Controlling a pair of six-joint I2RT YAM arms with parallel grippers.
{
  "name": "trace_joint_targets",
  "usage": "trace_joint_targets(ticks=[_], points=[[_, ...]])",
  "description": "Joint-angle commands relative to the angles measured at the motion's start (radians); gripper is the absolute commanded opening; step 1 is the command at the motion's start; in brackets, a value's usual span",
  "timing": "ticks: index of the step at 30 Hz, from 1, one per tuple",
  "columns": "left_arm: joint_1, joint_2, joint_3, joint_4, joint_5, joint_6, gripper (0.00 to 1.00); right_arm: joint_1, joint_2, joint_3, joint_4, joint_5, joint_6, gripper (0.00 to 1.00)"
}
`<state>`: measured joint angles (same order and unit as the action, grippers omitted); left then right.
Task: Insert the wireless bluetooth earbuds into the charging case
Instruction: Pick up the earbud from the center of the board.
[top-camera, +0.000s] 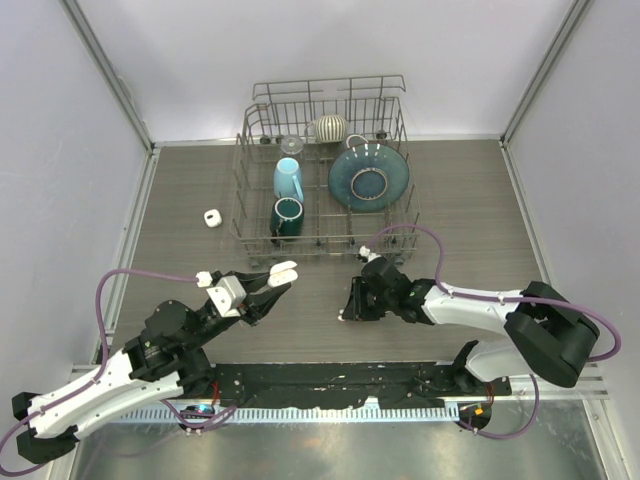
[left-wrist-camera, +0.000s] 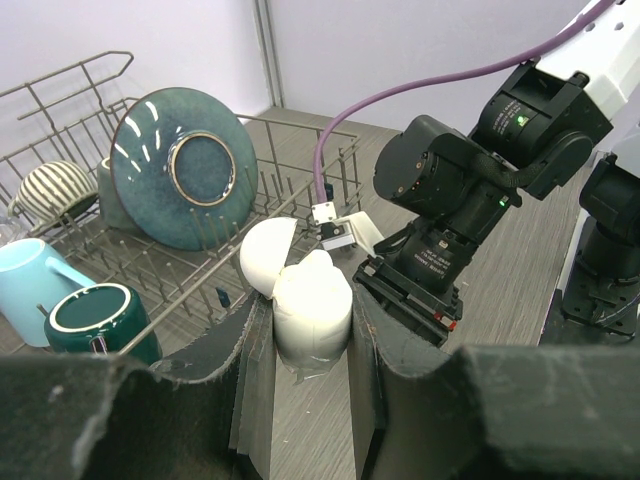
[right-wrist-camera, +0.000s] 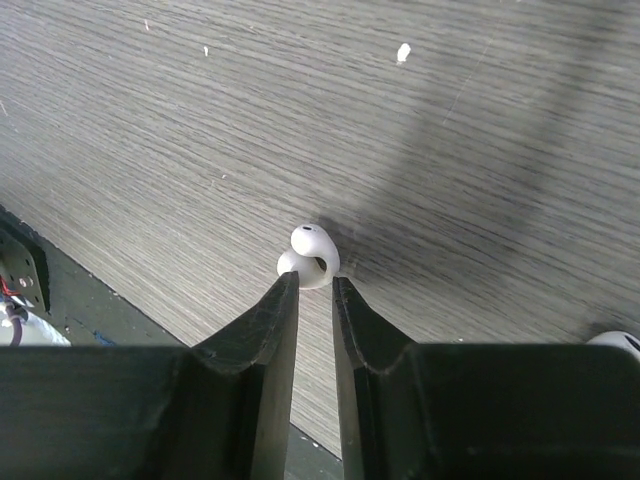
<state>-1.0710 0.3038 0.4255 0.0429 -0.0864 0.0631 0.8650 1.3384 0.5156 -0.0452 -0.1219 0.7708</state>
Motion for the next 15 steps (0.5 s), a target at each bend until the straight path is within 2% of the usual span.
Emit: trace_joint_targets(ticks=[1,8,11,15], points=[[0.005,0.001,0.033,0.038,-0.007,0.009,0.00,0.012,0.030,0.011,0.034,0.007,0.015,0.25],[0.003,-0.003,0.036,0.031,-0.010,0.012,0.00,0.035,0.077,0.037,0.041,0.005,0.019,0.25],[0.003,-0.012,0.036,0.025,-0.013,0.012,0.00,0.037,0.088,0.043,0.039,0.008,0.018,0.19],[0.003,-0.015,0.036,0.022,-0.015,0.011,0.00,0.037,0.103,0.050,0.079,-0.001,0.010,0.18]])
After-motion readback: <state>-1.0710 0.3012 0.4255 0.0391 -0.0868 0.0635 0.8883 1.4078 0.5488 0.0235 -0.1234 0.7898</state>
